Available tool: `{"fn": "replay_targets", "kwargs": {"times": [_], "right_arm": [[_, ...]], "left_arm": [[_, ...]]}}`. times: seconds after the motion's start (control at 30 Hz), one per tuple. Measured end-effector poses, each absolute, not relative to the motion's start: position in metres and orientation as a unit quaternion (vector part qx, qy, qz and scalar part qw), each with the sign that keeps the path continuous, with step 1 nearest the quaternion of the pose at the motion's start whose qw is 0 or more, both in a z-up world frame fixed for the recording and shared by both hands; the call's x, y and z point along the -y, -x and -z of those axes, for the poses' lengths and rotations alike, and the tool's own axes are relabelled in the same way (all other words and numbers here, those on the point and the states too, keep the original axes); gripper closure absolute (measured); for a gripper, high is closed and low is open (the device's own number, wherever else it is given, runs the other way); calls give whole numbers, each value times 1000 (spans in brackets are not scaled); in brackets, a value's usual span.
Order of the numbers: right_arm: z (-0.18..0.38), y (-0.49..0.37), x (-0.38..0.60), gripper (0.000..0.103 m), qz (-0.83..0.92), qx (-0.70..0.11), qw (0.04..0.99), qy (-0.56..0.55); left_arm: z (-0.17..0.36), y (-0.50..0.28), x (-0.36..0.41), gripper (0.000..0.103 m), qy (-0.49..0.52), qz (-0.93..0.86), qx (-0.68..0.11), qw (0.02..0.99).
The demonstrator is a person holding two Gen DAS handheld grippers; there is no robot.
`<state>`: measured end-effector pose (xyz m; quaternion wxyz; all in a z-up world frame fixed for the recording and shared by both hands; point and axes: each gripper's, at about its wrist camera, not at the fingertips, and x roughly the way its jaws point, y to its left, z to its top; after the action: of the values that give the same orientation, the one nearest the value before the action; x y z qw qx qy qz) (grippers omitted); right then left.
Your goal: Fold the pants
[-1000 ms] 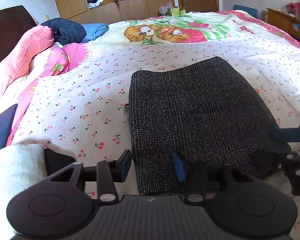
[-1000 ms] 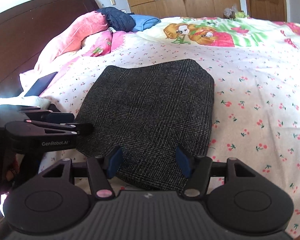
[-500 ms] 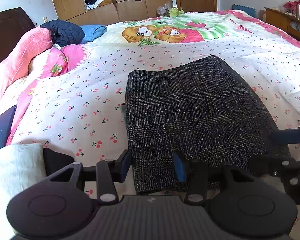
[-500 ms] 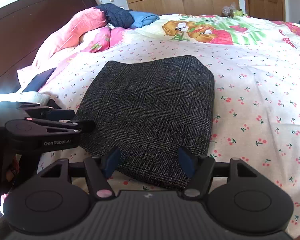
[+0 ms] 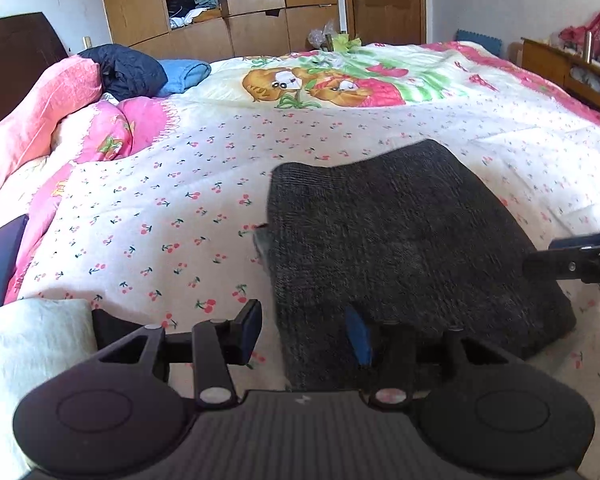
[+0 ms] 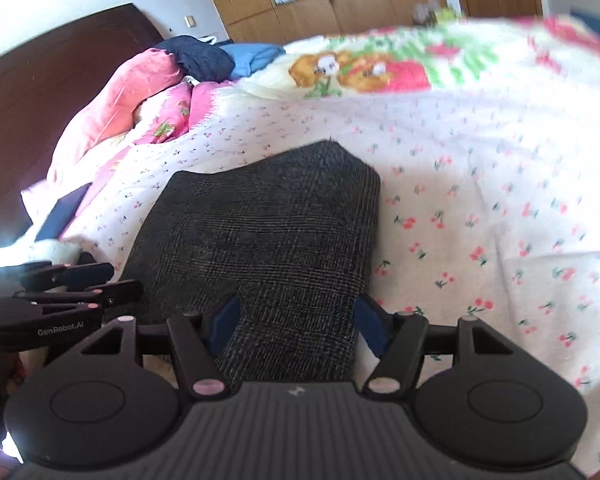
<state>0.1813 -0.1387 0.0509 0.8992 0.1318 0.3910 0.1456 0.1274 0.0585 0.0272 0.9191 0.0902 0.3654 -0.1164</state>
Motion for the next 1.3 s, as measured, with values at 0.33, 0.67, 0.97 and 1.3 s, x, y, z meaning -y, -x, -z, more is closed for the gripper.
{"fn": "replay_targets", "kwargs": {"times": [0.33, 0.67, 0.97, 1.3], "right_arm": [[-15, -224, 156, 30, -172, -422, 865, -209], [-1, -250, 165, 27, -231, -426, 835, -261], [0, -270, 154, 51, -248, -447, 813, -279], [-38, -248, 194, 77, -241, -417, 814, -325]], "left_arm": [[-14, -172, -81, 35, -6, 182, -382, 906], [15, -198, -96, 10, 93, 235, -415, 874], [11, -198, -79, 14, 75, 238, -417, 874], [-35, -183, -69, 50, 113, 255, -373, 885]]}}
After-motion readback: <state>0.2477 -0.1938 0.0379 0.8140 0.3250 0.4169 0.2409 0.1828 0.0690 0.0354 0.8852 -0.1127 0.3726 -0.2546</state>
